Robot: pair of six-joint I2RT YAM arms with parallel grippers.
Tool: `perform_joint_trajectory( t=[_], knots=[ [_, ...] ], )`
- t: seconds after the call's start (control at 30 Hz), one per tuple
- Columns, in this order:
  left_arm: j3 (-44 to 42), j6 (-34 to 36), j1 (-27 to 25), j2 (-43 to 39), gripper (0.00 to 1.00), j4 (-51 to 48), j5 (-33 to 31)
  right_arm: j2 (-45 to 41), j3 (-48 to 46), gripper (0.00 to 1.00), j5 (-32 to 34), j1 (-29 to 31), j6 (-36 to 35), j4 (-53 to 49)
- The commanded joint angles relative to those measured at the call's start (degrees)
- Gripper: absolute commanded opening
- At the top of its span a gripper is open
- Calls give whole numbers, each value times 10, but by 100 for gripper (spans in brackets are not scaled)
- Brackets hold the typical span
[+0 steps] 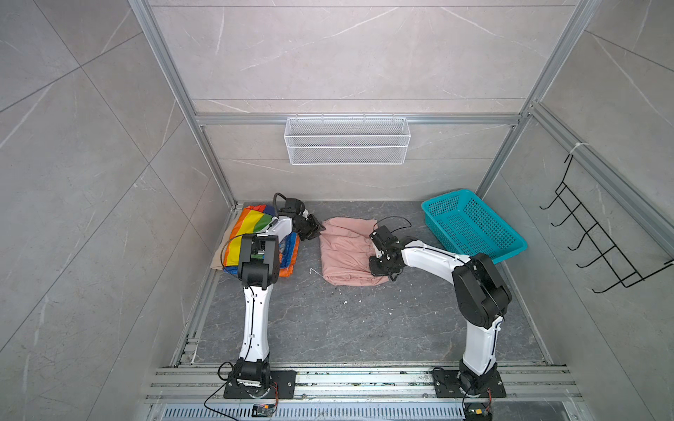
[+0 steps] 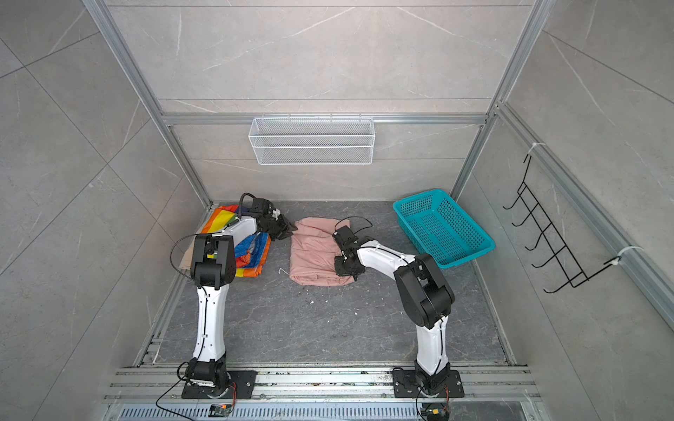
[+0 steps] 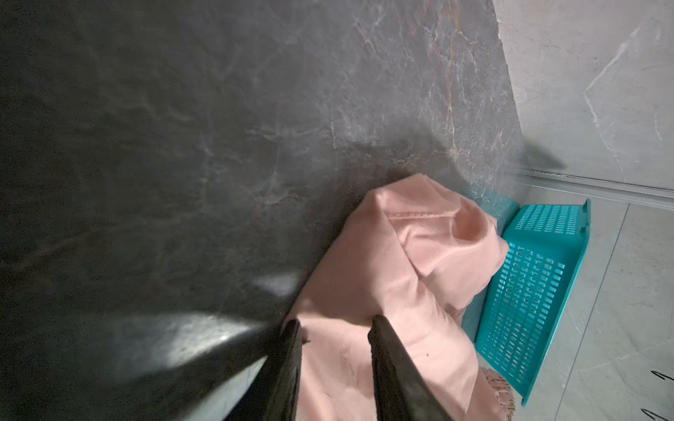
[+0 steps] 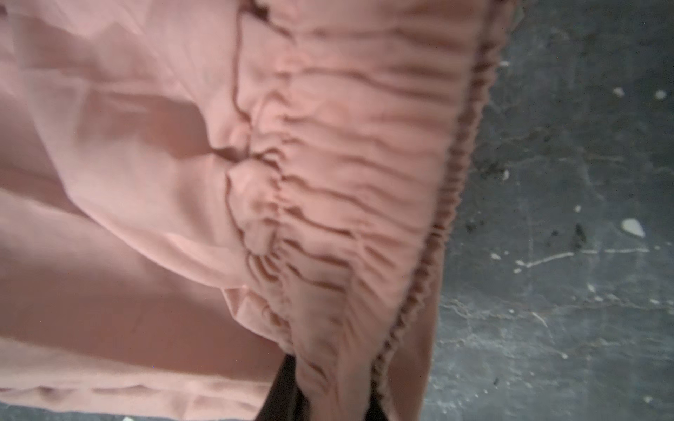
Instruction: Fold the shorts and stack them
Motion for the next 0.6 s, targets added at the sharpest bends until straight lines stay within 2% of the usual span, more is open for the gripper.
perform_joint_trajectory(
  t=[0.0,0.1,0.13,0.27,0.33,0.4,0.57],
  knots=[
    [-25,-5,13,0,36,-21,-24,-22,-31,31,-2,-6,3,-30],
    [-40,-6,14,-40,44,4,1,-51,-25,47,-4,-6,3,-41],
    [-46,-7,13,-49,44,9,6,-63,-17,55,-6,-6,2,-47],
    [-77,-15,9,-149,55,15,22,-94,33,78,-15,-7,5,-70],
    [-121,-39,4,-199,61,37,41,-96,63,88,-23,-10,15,-72],
    [-201,-87,-7,-261,67,103,58,-82,98,99,-45,-20,34,-66],
    [-421,-223,-57,-380,78,298,62,-21,159,99,-153,-51,112,14]
  ],
)
